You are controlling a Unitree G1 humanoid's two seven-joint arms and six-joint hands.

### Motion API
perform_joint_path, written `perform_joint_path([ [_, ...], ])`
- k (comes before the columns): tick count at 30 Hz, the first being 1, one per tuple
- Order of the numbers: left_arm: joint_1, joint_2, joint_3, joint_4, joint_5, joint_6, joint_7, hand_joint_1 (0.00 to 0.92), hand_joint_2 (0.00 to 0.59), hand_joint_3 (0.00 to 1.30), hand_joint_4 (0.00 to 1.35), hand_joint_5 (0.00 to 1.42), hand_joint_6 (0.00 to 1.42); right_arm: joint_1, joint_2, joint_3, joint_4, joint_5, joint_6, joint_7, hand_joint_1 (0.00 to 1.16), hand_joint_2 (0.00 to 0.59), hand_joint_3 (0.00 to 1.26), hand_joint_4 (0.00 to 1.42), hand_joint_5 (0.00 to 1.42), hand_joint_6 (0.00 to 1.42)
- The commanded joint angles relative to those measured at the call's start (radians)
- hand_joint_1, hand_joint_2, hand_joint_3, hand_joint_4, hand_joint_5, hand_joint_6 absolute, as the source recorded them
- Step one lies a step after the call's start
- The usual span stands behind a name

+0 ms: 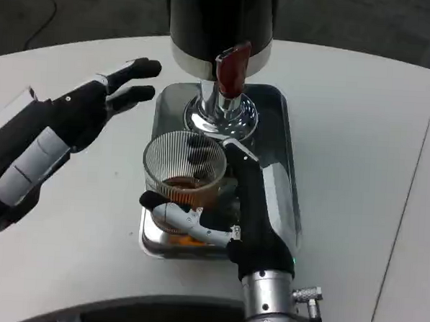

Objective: Grasp the cup under the faucet to collect the drink, then remove the cup.

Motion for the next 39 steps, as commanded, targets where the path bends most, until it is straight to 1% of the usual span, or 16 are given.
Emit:
perform_joint_path([
  [1,0.031,0.028,0.019,0.013,0.001,-0.047,-0.03,0.0,0.105,0.15,0.0,0.09,0.02,0.058,0.056,0.024,-0.076,-0.007,0.006,0.014,0.91,0.095,0.78,0.82,1.04,1.07],
  [5,0.054,0.039,0.024,0.008,-0.001,-0.071,-0.048,0.0,0.105,0.15,0.0,0.09,0.02,0.074,0.047,0.032,-0.121,-0.007,0.026,0.041,0.91,0.091,0.78,0.82,1.04,1.07],
  [12,0.104,0.035,0.019,-0.04,0.006,-0.128,-0.064,0.0,0.105,0.14,0.0,0.09,0.03,0.114,0.015,0.037,-0.238,-0.004,0.064,0.115,0.91,0.09,0.78,0.82,1.04,1.07],
  [15,0.137,0.031,0.012,-0.07,0.023,-0.209,-0.079,0.0,0.105,0.14,0.0,0.09,0.03,0.147,-0.007,0.035,-0.322,-0.006,0.087,0.161,0.91,0.087,0.78,0.83,1.04,1.07],
  [21,0.168,0.028,0.012,-0.086,0.057,-0.343,-0.073,0.0,0.105,0.13,0.0,0.06,0.0,0.199,-0.034,0.023,-0.426,-0.009,0.121,0.225,0.92,0.085,0.78,0.82,1.04,1.07],
  [24,0.186,0.035,0.013,-0.088,0.067,-0.426,-0.084,0.0,0.106,0.12,0.0,0.04,0.0,0.236,-0.056,0.01,-0.49,-0.008,0.135,0.266,0.92,0.085,0.78,0.82,1.04,1.07],
  [28,0.201,0.047,0.01,-0.083,0.079,-0.512,-0.086,0.0,0.106,0.12,0.0,0.02,0.0,0.289,-0.085,-0.018,-0.589,-0.005,0.157,0.329,0.92,0.085,0.78,0.83,1.04,1.07],
  [32,0.21,0.052,0.005,-0.08,0.093,-0.572,-0.077,0.0,0.106,0.12,0.0,0.01,0.0,0.335,-0.108,-0.042,-0.677,-0.002,0.179,0.386,0.92,0.085,0.79,0.83,1.05,1.08],
  [36,0.219,0.048,0.002,-0.076,0.098,-0.629,-0.065,0.0,0.106,0.11,0.0,0.0,0.0,0.397,-0.141,-0.079,-0.781,0.018,0.204,0.451,0.92,0.085,0.79,0.83,1.05,1.09],
  [39,0.234,0.052,-0.002,-0.075,0.093,-0.681,-0.07,0.0,0.106,0.1,0.0,0.0,0.0,0.436,-0.156,-0.101,-0.836,0.028,0.217,0.484,0.92,0.085,0.79,0.83,1.05,1.09],
])
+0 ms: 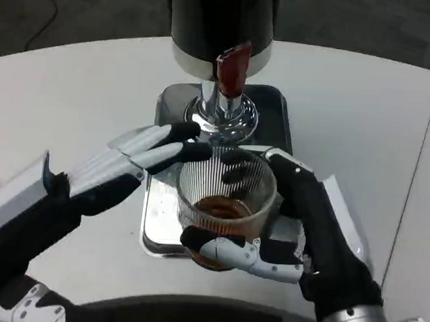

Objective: Grasp the cup under the faucet to collect the drink, then remove the cup.

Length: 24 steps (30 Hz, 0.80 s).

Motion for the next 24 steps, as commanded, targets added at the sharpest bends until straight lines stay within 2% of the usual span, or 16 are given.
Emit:
perform_joint_path([
  [1,0.032,0.022,-0.011,0.004,0.008,-0.077,0.002,0.0,0.107,0.1,0.0,0.0,0.0,0.051,-0.014,-0.026,-0.095,0.022,0.011,0.039,0.92,0.085,0.79,0.83,1.05,1.09],
  [6,0.072,0.05,-0.035,-0.009,-0.003,-0.168,-0.005,0.0,0.108,0.08,0.0,0.0,0.0,0.119,-0.039,-0.07,-0.191,0.041,0.027,0.096,0.91,0.084,0.79,0.83,1.05,1.09],
  [14,0.103,0.095,-0.04,-0.01,-0.014,-0.224,0.017,0.0,0.108,0.08,0.0,0.0,0.0,0.168,-0.056,-0.115,-0.284,0.069,0.051,0.147,0.91,0.083,0.79,0.83,1.05,1.09],
  [24,0.184,0.185,-0.019,0.009,-0.045,-0.328,0.015,0.0,0.108,0.08,0.0,0.0,0.0,0.251,-0.067,-0.111,-0.37,0.096,0.065,0.196,0.9,0.083,0.79,0.83,1.05,1.09],
])
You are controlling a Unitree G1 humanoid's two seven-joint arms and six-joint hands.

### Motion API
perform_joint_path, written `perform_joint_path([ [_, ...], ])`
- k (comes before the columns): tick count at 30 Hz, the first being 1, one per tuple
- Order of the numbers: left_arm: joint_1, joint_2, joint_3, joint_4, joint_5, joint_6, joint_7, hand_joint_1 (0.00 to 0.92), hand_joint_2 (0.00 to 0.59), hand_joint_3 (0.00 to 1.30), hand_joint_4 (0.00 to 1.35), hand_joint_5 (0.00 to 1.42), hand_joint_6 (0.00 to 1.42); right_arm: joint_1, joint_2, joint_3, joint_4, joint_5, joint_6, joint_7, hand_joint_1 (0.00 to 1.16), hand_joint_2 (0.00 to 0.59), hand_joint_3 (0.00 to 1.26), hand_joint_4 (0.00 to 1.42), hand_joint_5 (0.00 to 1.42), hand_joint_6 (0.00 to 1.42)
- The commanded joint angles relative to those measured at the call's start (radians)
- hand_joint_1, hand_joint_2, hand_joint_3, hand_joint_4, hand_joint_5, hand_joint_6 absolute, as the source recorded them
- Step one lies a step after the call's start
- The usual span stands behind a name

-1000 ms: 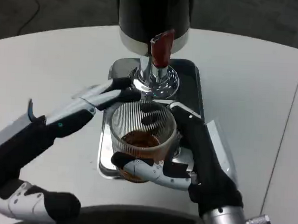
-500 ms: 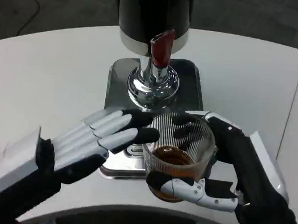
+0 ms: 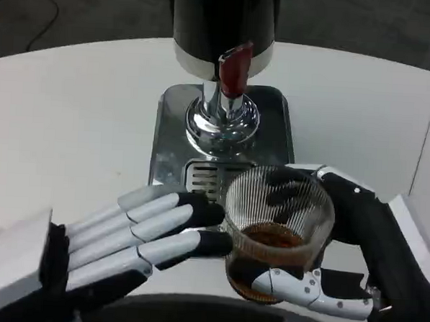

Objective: Grasp the cup under the faucet to collect the drink, then remove the cup.

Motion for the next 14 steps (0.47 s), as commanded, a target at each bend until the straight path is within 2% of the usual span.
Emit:
perform_joint_path([
  [1,0.045,0.043,0.014,0.007,-0.001,-0.054,0.01,0.0,0.108,0.08,0.0,0.0,0.0,0.045,-0.005,0.011,-0.063,0.033,-0.009,0.019,0.9,0.083,0.79,0.84,1.05,1.09],
  [4,0.057,0.059,0.019,0.005,0.015,-0.088,0.017,0.0,0.108,0.08,0.0,0.0,0.0,0.065,-0.009,0.011,-0.079,0.05,-0.009,0.03,0.9,0.082,0.79,0.84,1.05,1.09],
  [8,0.061,0.069,0.035,0.005,0.056,-0.124,0.026,0.0,0.108,0.08,0.0,0.0,0.0,0.065,-0.041,-0.023,-0.103,0.085,-0.002,0.064,0.9,0.082,0.79,0.84,1.05,1.09],
  [14,0.076,0.083,0.05,0.008,0.097,-0.142,0.054,0.0,0.108,0.08,0.0,0.0,0.0,0.056,-0.07,-0.053,-0.139,0.098,0.014,0.1,0.89,0.085,0.79,0.84,1.06,1.09],
])
